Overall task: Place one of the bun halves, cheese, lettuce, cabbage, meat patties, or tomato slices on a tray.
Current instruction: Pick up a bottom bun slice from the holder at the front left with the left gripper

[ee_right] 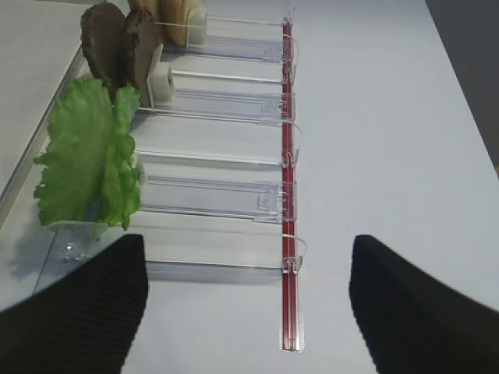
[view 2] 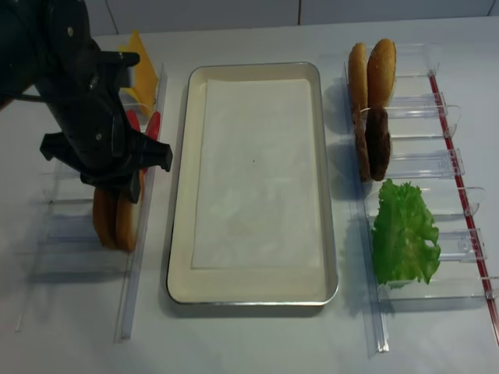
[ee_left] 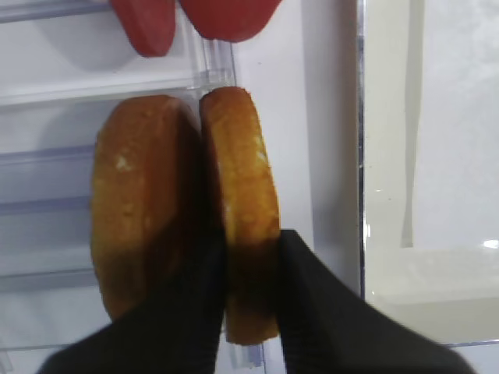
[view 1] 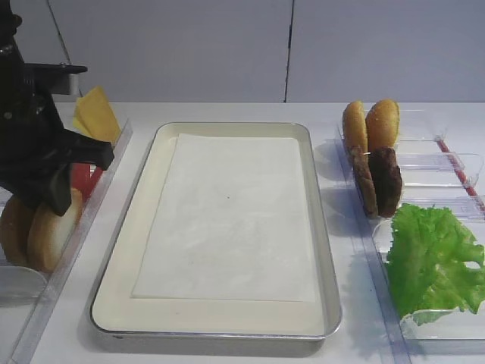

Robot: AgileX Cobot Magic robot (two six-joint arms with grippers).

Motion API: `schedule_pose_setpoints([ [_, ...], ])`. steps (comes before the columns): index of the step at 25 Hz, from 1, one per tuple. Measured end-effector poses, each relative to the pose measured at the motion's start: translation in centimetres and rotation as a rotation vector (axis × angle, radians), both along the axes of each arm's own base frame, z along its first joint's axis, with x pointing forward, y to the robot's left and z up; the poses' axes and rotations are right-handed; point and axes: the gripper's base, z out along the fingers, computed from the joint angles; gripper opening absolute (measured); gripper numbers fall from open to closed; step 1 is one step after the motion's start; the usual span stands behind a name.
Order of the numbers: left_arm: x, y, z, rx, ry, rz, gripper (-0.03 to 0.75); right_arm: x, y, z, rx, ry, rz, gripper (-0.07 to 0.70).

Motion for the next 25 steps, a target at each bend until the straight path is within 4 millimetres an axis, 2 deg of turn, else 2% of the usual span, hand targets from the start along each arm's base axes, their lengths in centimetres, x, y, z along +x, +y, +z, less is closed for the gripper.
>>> schedule_pose_setpoints([
  [5, -0.1, 0.0, 0.2, 0.0, -0.007, 0.0, 0.134, 0.0, 0.0, 0.0, 0.0, 0.0, 0.0, 0.533],
  [12, -1.5, 0.4, 2.7, -0.038, -0.085, 0.002, 0.131, 0.0, 0.0, 0.0, 0.0, 0.0, 0.0, 0.533],
  [20, -3.8, 0.2, 5.8, -0.164, -0.16, 0.011, 0.123, 0.0, 0.0, 0.0, 0.0, 0.0, 0.0, 0.533],
  [25, -4.7, -1.2, 6.5, -0.336, -0.133, -0.059, 0.122, 0.0, 0.0, 0.0, 0.0, 0.0, 0.0, 0.533],
])
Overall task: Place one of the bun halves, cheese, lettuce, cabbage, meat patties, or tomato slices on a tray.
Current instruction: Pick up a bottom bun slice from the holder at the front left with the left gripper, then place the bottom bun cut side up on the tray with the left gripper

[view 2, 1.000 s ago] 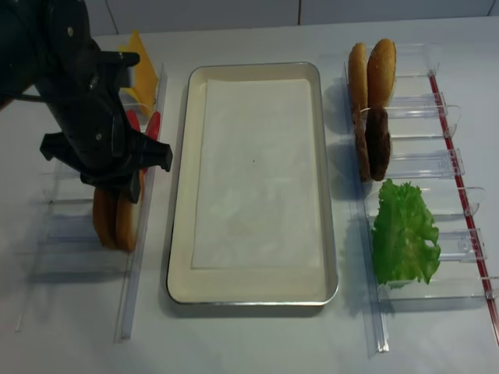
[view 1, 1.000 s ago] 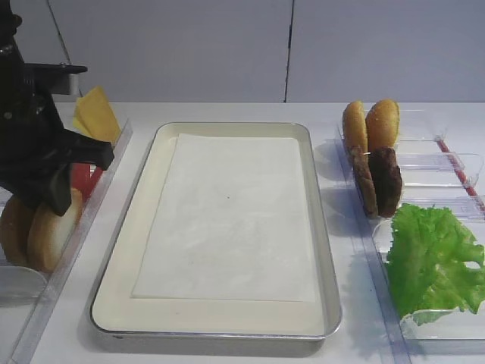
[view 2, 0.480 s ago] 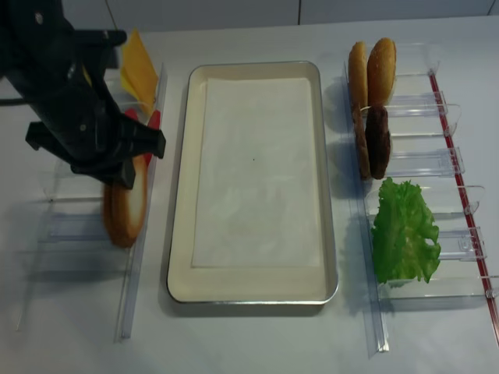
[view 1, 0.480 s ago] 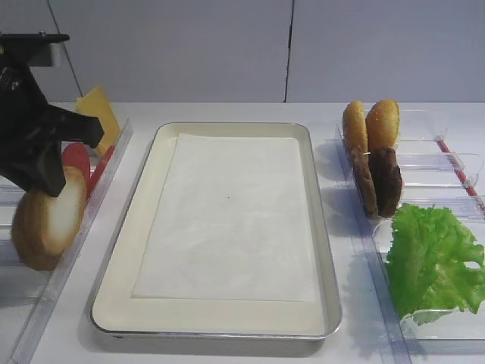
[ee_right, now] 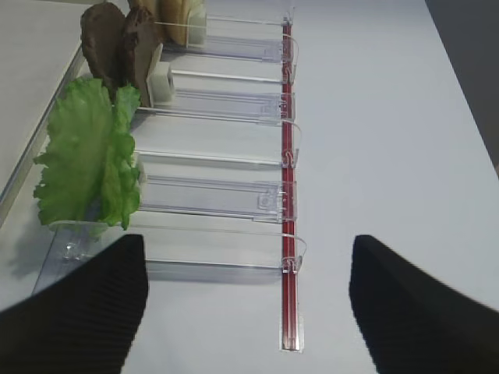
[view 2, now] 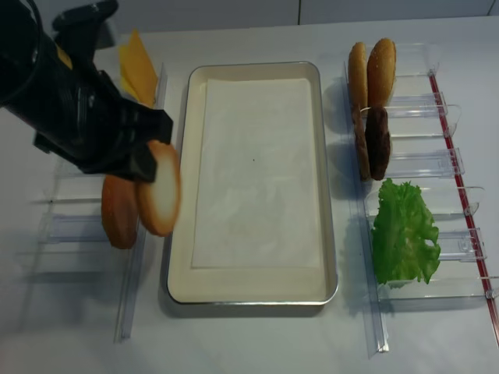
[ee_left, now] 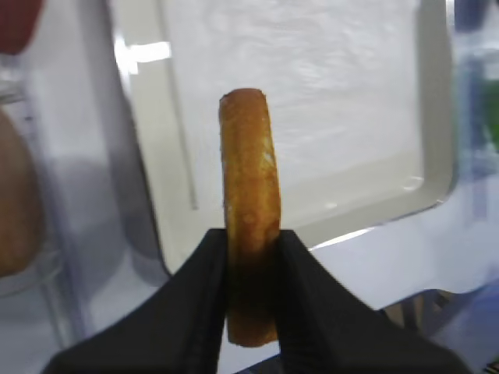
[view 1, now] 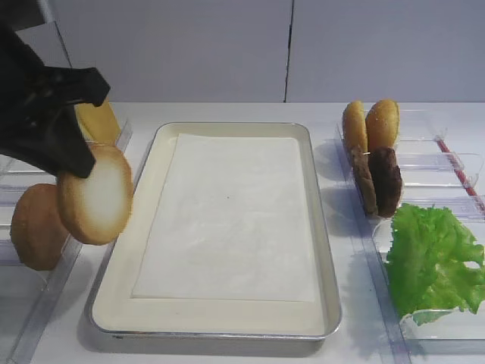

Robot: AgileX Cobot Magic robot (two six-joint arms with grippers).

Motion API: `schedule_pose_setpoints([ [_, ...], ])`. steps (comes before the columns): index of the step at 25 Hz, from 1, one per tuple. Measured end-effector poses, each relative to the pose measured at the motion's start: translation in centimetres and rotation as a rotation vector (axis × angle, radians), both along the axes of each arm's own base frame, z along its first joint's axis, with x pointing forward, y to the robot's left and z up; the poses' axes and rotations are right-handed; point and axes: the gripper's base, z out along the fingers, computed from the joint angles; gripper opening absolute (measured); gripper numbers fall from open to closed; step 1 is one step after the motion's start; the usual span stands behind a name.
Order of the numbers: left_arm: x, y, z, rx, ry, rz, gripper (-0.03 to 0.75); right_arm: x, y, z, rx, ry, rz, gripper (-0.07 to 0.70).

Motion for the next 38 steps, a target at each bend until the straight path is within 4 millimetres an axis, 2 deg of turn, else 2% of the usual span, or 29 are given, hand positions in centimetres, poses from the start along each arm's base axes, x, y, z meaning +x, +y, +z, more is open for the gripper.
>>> schedule_pose_setpoints([
  [3, -0.3, -0.8, 0.3, -0.092, 0.009, -0.052, 0.122, 0.0, 0.0, 0.0, 0.0, 0.0, 0.0, 0.533],
  [8, 0.1, -1.2, -0.1, -0.115, 0.022, -0.086, 0.121, 0.0, 0.0, 0.0, 0.0, 0.0, 0.0, 0.533],
  [21, 3.9, -4.9, -5.2, -0.358, 0.233, -0.142, 0.12, 0.0, 0.0, 0.0, 0.003, 0.0, -0.002, 0.533],
  [31, 5.9, -5.9, -9.1, -0.384, 0.322, -0.153, 0.119, 0.0, 0.0, 0.0, 0.006, 0.0, -0.004, 0.533],
  [38, 6.8, -6.4, -10.7, -0.424, 0.323, -0.162, 0.119, 0.0, 0.0, 0.0, 0.006, 0.0, -0.004, 0.533],
])
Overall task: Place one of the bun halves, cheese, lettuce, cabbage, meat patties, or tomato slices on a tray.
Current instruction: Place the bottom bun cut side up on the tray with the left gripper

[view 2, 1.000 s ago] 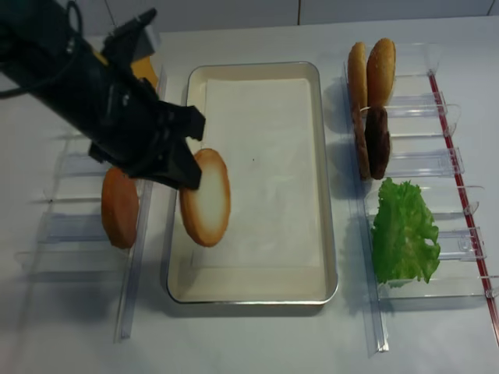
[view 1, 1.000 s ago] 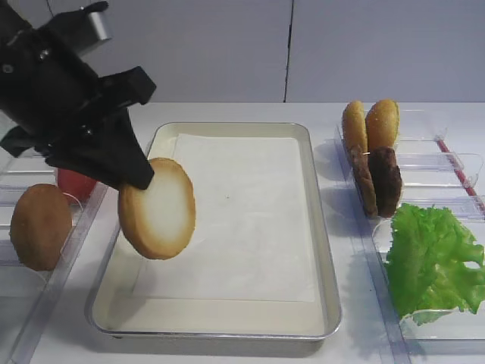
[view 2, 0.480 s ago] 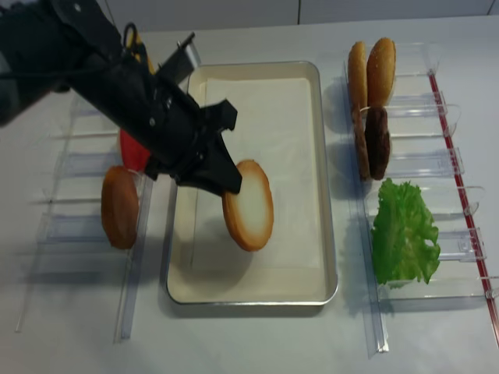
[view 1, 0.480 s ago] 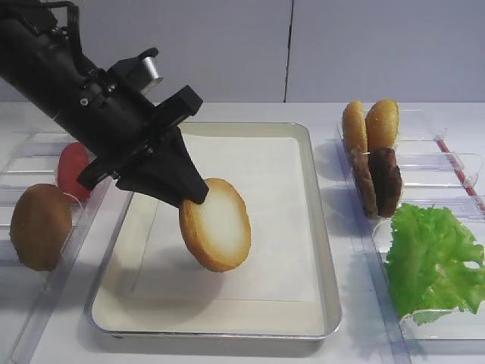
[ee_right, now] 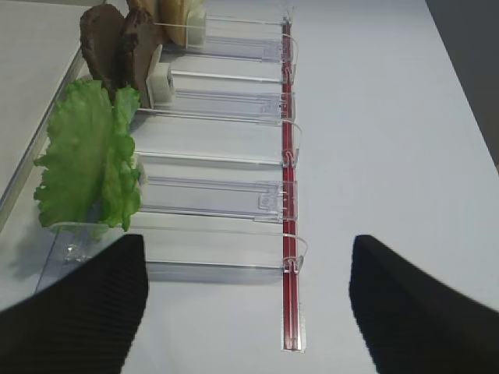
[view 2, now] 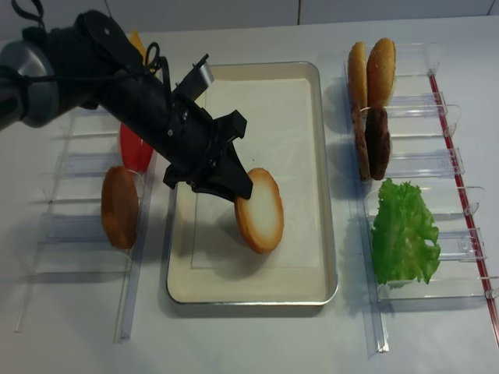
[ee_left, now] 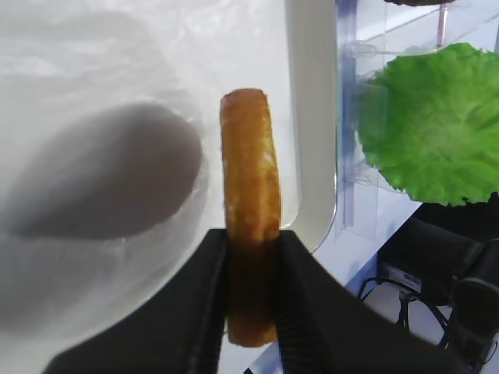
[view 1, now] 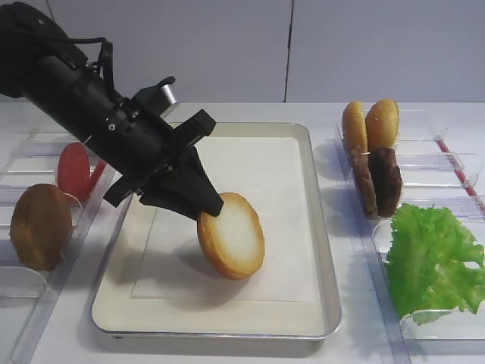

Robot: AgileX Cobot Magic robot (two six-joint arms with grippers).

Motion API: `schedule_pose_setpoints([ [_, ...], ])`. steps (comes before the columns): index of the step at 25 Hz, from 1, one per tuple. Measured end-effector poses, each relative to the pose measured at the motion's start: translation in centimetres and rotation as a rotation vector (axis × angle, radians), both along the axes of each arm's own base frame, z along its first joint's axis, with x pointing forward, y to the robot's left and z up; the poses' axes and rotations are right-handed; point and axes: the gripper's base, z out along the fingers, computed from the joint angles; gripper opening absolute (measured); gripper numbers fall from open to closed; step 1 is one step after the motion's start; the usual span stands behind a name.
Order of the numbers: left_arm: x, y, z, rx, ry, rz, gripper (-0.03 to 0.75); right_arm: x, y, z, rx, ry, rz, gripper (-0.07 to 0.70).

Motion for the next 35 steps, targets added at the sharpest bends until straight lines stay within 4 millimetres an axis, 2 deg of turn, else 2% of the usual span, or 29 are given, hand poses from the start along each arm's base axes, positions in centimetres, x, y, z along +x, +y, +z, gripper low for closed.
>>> schedule_pose_setpoints([
  [5, 0.5, -0.2, -1.6, 0.013, 0.034, 0.005, 0.119, 0.0, 0.0, 0.0, 0.0, 0.0, 0.0, 0.533],
  [10, 0.7, -0.2, -1.9, 0.015, 0.035, 0.007, 0.125, 0.0, 0.0, 0.0, 0.002, 0.0, -0.001, 0.533],
  [13, 0.7, -0.2, -1.9, 0.015, 0.029, 0.007, 0.183, 0.0, 0.0, 0.0, 0.002, 0.0, -0.001, 0.533],
  [18, 0.7, -0.2, -1.9, 0.019, 0.025, 0.008, 0.347, 0.0, 0.0, 0.0, 0.003, 0.0, -0.002, 0.533],
  [22, 0.7, 0.2, -2.1, 0.07, 0.034, 0.004, 0.4, 0.0, 0.0, 0.0, 0.003, 0.0, -0.002, 0.533],
  [31, 2.5, 0.7, 0.4, 0.204, -0.028, 0.022, 0.407, 0.0, 0.0, 0.0, 0.003, 0.0, -0.002, 0.533],
  [35, 2.3, 1.2, 1.7, 0.251, -0.056, 0.052, 0.402, 0.0, 0.0, 0.0, 0.001, 0.0, -0.001, 0.533],
])
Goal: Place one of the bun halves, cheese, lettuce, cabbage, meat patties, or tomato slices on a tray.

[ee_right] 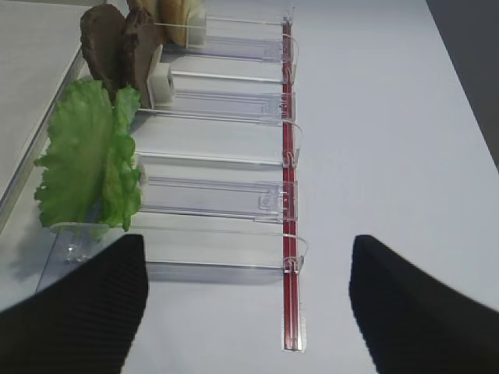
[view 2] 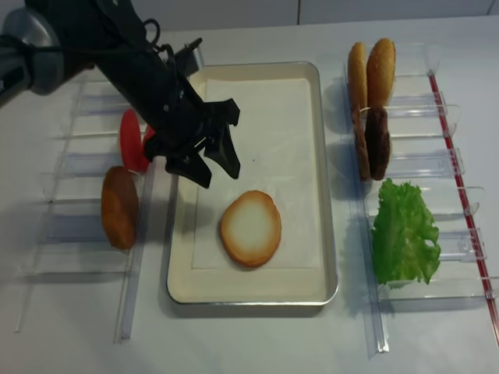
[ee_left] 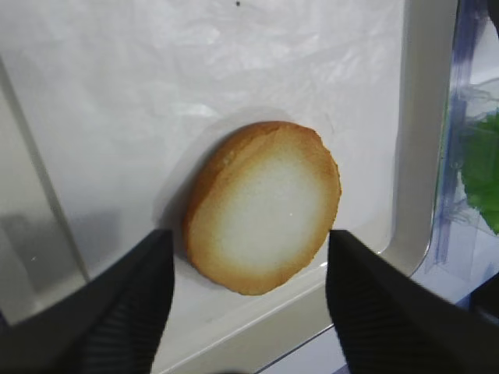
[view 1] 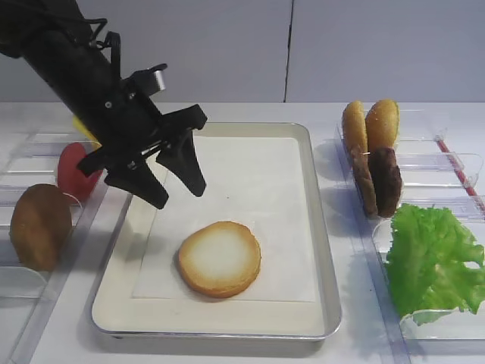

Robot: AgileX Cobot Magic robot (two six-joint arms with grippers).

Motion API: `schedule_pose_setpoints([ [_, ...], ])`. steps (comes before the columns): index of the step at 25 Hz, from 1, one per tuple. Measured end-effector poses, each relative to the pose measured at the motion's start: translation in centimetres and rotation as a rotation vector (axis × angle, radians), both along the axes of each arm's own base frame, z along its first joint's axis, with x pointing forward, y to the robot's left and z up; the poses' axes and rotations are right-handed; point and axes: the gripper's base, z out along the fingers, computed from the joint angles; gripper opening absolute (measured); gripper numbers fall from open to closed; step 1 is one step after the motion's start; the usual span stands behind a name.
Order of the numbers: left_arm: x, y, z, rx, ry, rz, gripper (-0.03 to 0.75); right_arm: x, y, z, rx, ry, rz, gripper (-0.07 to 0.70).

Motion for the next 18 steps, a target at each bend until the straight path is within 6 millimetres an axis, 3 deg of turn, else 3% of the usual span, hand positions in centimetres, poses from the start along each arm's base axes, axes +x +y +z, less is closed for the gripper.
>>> schedule_pose_setpoints([
  [9, -3.2, 1.5, 5.4, 0.273, -0.227, -0.029, 0.397, 0.0, 0.0, 0.0, -0.001, 0.0, 0.001, 0.533],
  [13, -6.2, 1.9, 8.4, 0.323, -0.357, -0.068, 0.397, 0.0, 0.0, 0.0, 0.001, 0.0, 0.002, 0.533],
  [18, -11.1, 4.8, 9.2, 0.389, -0.411, -0.046, 0.38, 0.0, 0.0, 0.0, 0.001, 0.0, 0.002, 0.533],
])
